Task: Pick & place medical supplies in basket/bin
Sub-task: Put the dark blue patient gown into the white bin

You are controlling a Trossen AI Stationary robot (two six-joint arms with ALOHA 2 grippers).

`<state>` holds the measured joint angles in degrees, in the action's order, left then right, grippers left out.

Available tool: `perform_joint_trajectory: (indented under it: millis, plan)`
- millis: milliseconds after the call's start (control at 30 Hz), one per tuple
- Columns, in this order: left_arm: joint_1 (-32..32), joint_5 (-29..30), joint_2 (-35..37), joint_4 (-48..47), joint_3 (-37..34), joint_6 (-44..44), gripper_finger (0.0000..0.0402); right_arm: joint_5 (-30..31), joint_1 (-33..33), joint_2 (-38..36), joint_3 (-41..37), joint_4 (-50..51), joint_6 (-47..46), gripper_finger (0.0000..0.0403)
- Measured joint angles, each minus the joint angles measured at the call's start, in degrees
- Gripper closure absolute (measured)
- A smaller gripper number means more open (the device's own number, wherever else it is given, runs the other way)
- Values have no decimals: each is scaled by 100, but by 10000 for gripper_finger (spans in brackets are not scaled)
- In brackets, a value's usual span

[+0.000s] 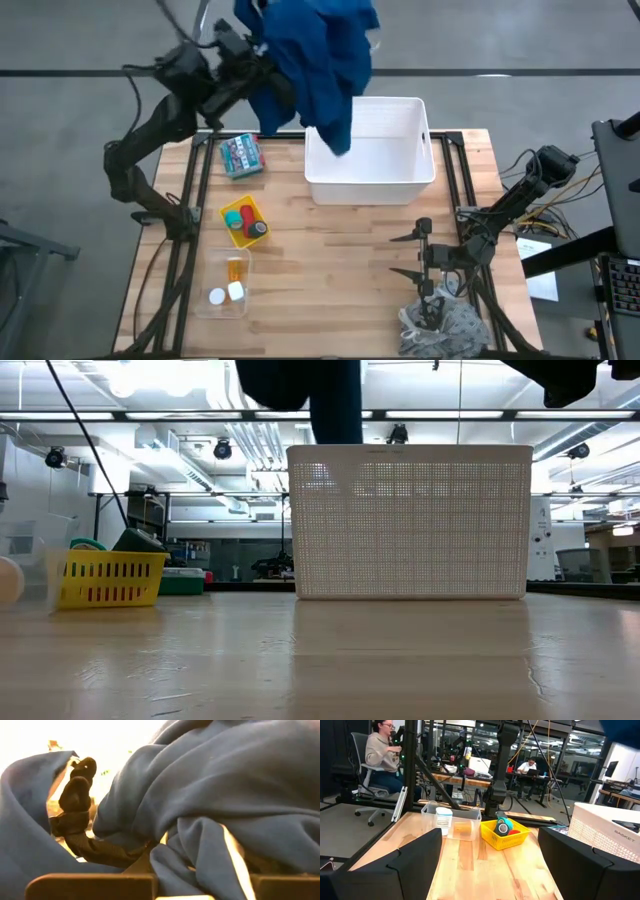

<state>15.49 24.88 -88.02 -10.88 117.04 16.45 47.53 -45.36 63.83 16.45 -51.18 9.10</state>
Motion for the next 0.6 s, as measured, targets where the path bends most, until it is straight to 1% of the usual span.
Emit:
perform_joint_trajectory:
  millis: [133,300,600]
  plan:
    - [22,-2,-238,-327,-7,0,350,0,0,0,0,0,-4,76]
    - [69,-31,-554,-264,-5,-2,350,0,0,0,0,0,2,76]
    - [90,-540,-1263,-474,-5,-4,350,0,1,0,0,-1,-1,76]
